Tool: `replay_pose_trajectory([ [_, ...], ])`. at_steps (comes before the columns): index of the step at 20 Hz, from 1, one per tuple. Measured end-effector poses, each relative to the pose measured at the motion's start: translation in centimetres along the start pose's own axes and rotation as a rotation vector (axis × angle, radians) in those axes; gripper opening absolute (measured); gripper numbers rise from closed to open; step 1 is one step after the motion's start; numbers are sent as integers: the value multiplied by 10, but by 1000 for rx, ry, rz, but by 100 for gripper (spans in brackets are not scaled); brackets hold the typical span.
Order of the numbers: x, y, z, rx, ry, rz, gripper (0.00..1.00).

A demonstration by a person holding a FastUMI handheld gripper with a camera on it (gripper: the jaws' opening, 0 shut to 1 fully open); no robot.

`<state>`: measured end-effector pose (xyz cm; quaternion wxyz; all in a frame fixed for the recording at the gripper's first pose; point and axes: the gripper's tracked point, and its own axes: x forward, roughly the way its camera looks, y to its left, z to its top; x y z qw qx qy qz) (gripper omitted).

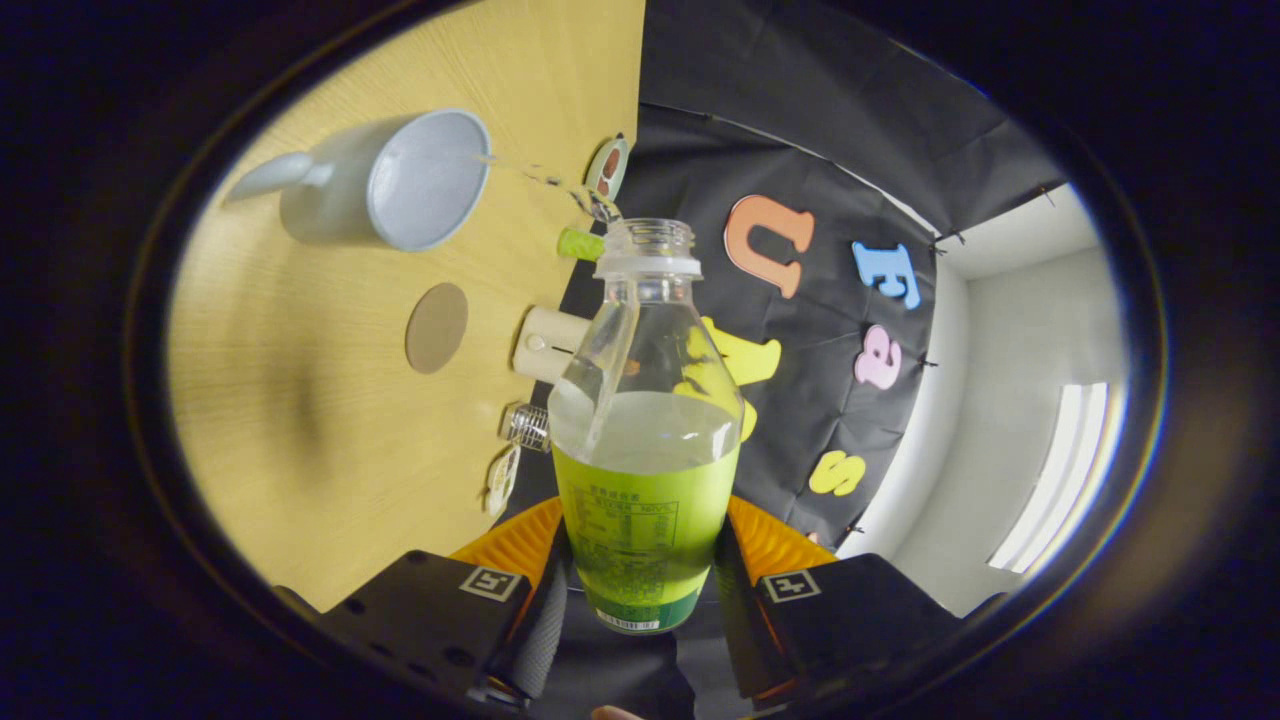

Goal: Take the bottle from table, then pour the juice into the cup, finally place the bottle on the coaster

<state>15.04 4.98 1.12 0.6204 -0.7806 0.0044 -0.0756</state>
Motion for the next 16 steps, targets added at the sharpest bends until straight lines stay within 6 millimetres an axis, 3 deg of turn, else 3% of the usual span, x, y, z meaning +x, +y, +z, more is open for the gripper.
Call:
replay_pose_trajectory([
  [16,8,-13,-7,-83,16,-42,73],
])
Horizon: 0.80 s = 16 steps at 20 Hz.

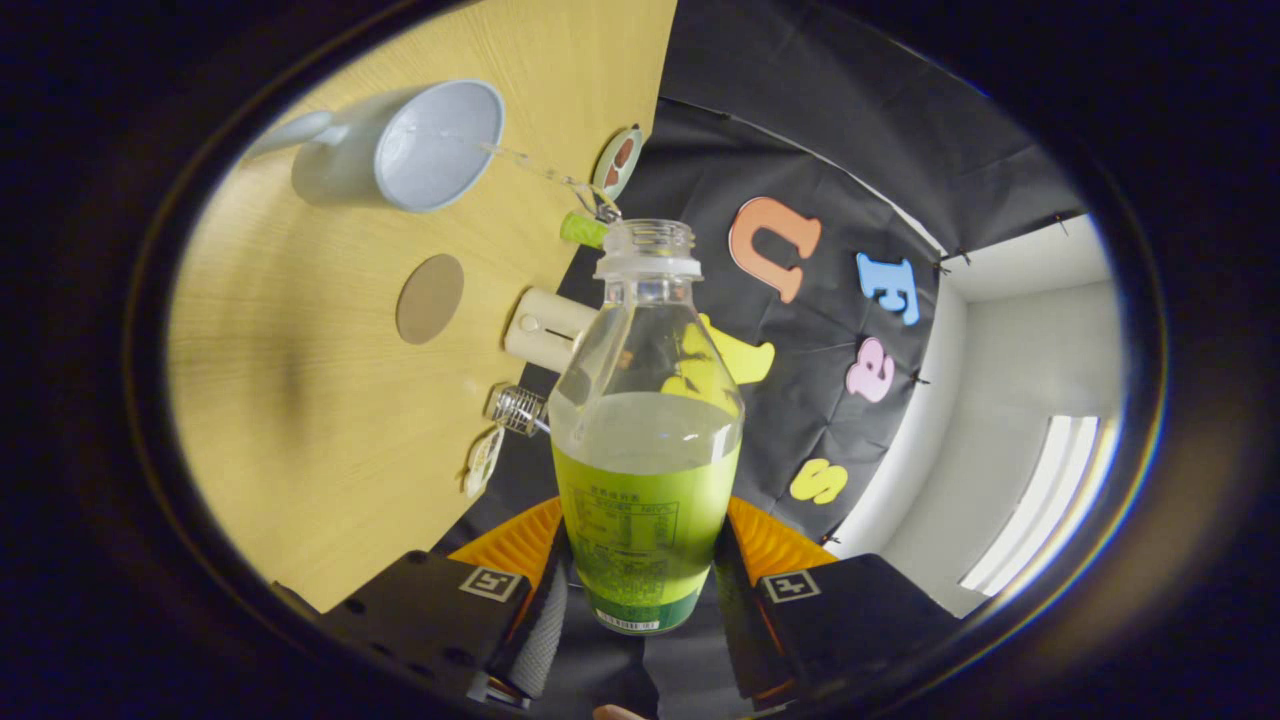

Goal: Take the bottle from table, then pour the juice into the cup, finally place the bottle on the coaster

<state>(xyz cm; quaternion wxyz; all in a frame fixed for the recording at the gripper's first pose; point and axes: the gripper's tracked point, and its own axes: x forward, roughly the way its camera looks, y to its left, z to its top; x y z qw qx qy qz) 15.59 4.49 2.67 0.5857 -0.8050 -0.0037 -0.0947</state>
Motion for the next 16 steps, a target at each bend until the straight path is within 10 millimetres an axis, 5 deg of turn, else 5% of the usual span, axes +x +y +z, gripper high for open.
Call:
replay_pose_trajectory([
  [16,2,-22,-9,-59,10,-42,73],
])
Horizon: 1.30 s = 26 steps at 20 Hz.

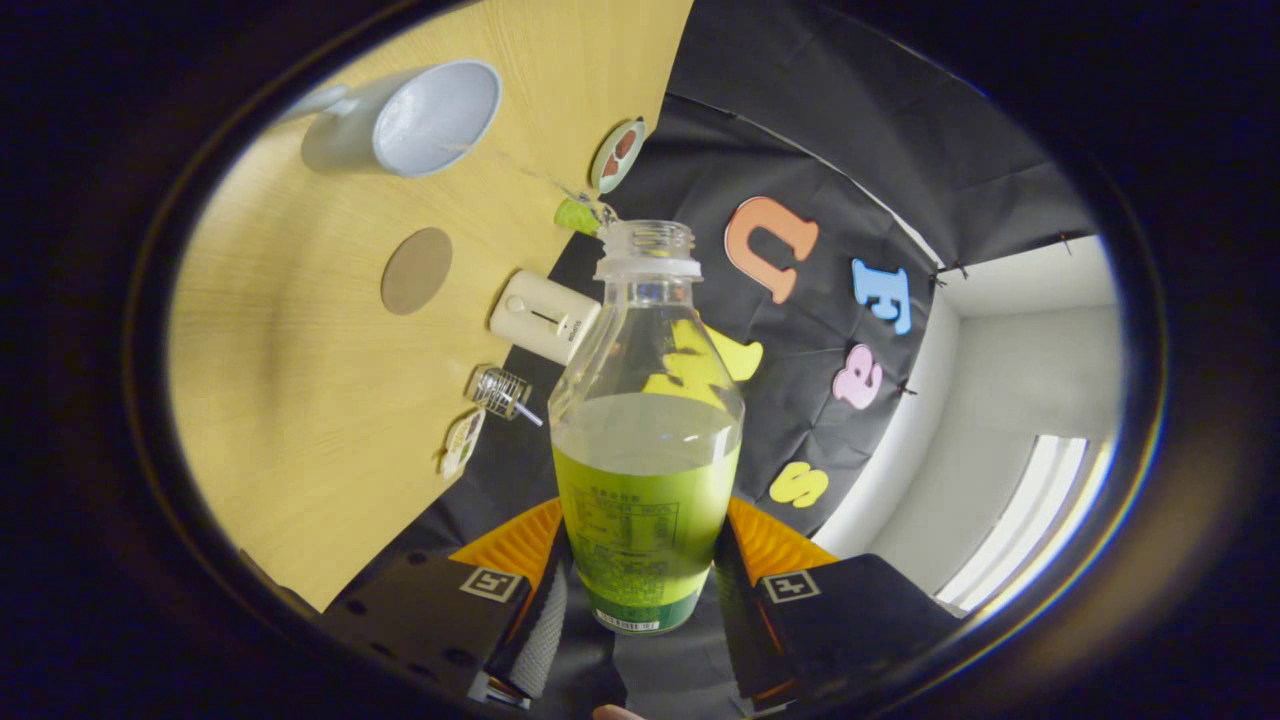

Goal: Take the bottle from table, then pour the juice into the cup, finally place the bottle on the coaster

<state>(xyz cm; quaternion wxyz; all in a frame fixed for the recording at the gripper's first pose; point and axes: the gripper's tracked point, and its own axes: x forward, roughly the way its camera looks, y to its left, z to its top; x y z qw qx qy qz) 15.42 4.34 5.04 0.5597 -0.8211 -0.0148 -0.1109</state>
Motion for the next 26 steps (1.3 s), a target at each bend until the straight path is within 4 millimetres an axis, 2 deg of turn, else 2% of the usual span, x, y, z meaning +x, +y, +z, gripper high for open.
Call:
replay_pose_trajectory([
  [3,0,-5,-1,-9,-4,-12,72],
  [17,6,-23,20,-94,-47,-69,72],
  [26,5,-26,26,-127,-65,-91,72],
])
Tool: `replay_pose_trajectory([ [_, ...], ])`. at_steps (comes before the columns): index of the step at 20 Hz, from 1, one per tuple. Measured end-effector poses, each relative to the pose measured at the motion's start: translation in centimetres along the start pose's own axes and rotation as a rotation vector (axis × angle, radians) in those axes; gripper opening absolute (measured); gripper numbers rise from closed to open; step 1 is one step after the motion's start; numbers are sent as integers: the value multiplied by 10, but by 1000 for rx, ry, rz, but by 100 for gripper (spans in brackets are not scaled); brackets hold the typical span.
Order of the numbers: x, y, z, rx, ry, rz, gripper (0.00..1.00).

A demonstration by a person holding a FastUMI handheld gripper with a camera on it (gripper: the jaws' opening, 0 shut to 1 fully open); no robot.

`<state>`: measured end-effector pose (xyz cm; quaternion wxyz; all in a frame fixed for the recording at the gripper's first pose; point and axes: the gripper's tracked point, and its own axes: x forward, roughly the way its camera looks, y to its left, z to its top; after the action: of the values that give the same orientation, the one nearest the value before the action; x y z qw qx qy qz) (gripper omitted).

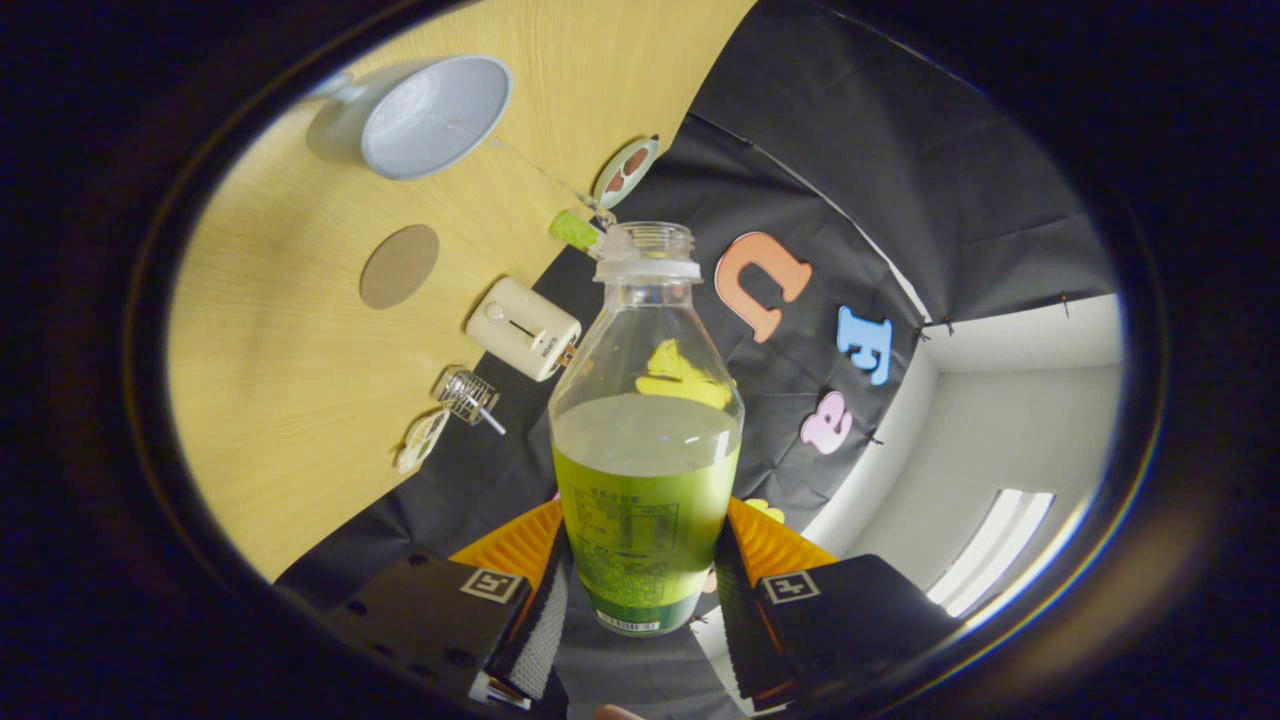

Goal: Take the bottle from table, then pour the juice into the cup, finally place the bottle on the coaster

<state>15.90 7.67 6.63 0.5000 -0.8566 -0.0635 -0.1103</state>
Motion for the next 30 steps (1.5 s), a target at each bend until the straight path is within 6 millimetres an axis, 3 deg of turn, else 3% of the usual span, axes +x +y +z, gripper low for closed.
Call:
replay_pose_trajectory([
  [17,-3,9,10,56,-4,34,72],
  [25,-6,36,13,266,24,148,73],
  [30,-21,65,26,555,55,281,73],
])
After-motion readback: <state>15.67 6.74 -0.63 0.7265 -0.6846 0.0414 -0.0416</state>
